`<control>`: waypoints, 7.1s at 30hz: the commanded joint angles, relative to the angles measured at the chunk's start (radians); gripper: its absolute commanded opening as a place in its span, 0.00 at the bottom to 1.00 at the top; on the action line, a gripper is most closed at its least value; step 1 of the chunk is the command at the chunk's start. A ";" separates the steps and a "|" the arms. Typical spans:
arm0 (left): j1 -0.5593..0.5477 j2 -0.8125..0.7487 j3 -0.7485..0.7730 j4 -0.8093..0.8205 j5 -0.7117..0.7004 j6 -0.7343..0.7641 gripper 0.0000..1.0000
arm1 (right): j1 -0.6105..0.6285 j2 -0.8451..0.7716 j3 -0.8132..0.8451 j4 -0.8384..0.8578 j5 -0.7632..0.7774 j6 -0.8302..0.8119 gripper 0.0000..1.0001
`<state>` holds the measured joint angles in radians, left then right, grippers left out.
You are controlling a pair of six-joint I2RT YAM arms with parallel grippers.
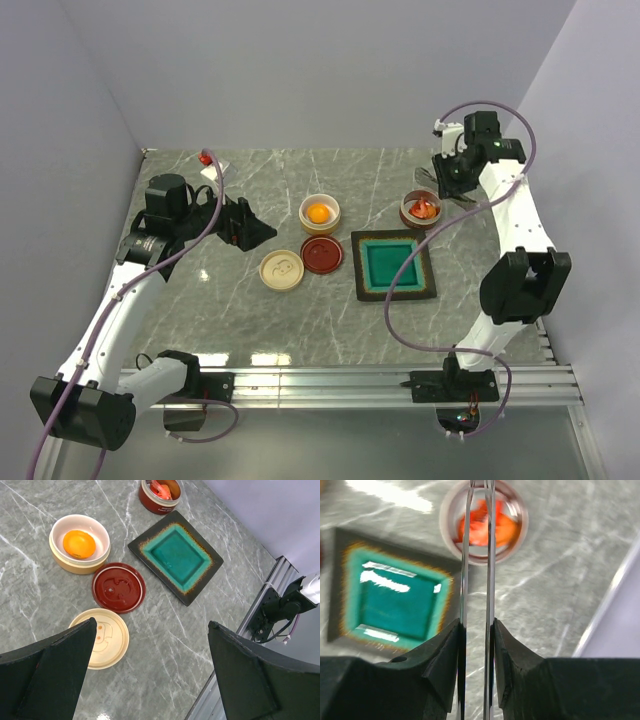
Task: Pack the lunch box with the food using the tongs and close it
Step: Place the food into the lunch box, then put down the clamp, then pick up the lid of the lunch box with the right arm
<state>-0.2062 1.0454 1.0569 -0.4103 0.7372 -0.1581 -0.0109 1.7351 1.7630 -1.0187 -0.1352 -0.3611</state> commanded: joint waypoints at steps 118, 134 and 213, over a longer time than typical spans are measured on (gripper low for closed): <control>0.493 0.248 0.060 -0.249 0.335 0.173 0.99 | 0.950 0.185 -0.242 0.349 -0.043 -0.475 0.74; 0.493 0.257 0.061 -0.214 0.343 0.131 0.99 | 0.867 0.211 -0.304 0.358 0.020 -0.444 0.60; 0.482 0.153 0.060 -0.182 0.398 0.264 0.92 | 0.694 -0.012 -0.180 0.207 -0.329 -0.308 0.00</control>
<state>0.2817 1.2469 1.1145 -0.6407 1.0786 0.0685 0.7193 1.8210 1.4849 -0.7555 -0.3119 -0.7395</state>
